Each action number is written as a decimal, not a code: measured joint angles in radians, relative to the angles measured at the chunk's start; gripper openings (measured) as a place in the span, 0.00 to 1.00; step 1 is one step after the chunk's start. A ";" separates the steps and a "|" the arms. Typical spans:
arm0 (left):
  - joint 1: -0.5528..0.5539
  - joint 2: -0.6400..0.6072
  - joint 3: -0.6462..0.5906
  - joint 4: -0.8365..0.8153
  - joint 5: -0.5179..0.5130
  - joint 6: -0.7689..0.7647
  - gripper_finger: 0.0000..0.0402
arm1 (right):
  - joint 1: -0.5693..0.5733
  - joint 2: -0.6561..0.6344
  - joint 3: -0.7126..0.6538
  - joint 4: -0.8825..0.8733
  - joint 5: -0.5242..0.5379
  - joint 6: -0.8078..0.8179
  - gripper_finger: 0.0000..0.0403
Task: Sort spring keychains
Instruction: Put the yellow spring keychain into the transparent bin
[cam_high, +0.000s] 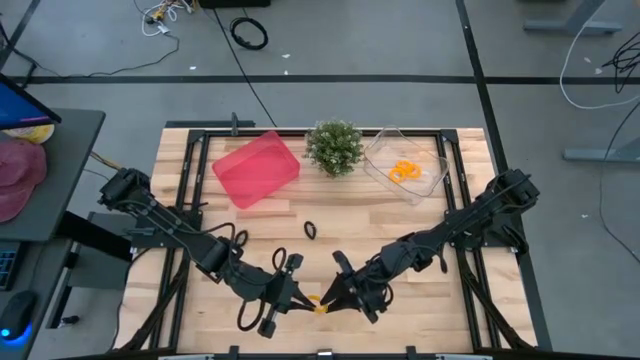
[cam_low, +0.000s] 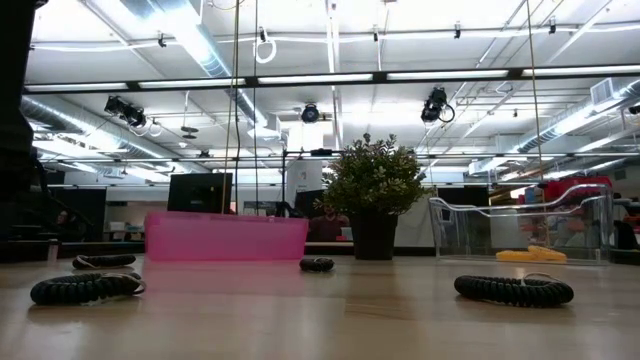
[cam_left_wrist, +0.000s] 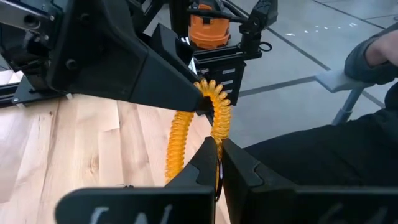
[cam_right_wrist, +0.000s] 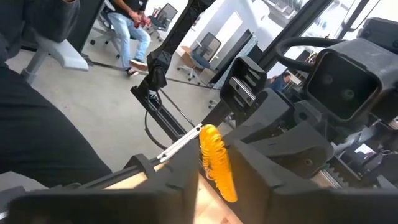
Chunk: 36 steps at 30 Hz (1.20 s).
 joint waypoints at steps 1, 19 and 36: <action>0.000 0.000 0.000 0.000 -0.004 0.000 0.02 | -0.002 0.000 0.000 0.000 0.000 0.002 0.17; 0.000 0.000 0.000 -0.039 -0.007 -0.028 0.08 | -0.012 -0.001 0.000 -0.036 0.002 -0.001 0.01; 0.000 0.001 -0.002 -0.104 -0.089 -0.062 0.33 | -0.012 -0.040 0.000 -0.155 0.125 0.055 0.00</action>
